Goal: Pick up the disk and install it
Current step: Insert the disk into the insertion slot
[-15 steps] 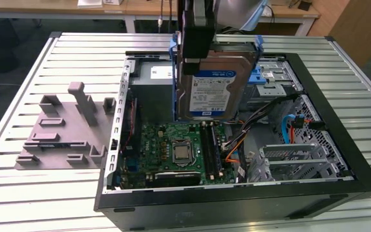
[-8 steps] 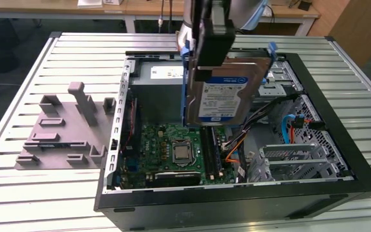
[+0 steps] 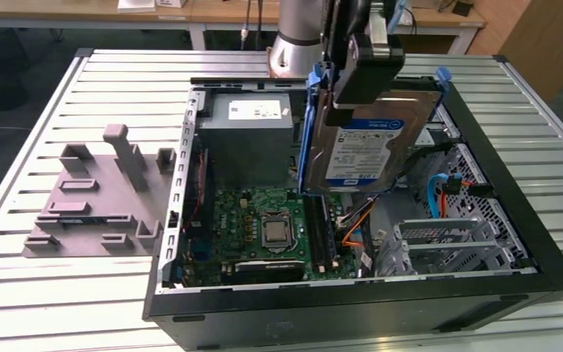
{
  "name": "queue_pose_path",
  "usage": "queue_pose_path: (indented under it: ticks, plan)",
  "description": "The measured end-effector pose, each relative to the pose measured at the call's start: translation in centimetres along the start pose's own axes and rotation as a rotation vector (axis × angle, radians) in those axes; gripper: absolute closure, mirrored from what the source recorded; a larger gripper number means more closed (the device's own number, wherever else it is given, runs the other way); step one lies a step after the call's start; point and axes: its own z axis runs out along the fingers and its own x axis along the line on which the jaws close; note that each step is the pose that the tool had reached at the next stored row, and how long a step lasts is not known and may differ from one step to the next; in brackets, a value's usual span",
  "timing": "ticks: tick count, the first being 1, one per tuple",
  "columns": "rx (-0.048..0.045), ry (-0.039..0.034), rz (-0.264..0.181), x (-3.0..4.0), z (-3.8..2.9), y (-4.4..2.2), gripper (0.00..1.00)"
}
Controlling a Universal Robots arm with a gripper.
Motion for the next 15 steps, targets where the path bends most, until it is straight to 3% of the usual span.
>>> queue_pose_path:
  ticks: [7, 13, 14, 15]
  plan:
    - [0.0000, 0.0000, 0.000, 0.11, 0.00, -0.04, 0.64]
    - [-0.0003, 0.0000, 0.000, 1.41, -0.01, -0.15, 0.64]
    - [-0.0014, 0.0000, 0.000, 2.15, -0.01, -0.72, 0.64]
    - [-0.0027, 0.0001, 0.000, 2.21, -0.01, -1.03, 0.64]
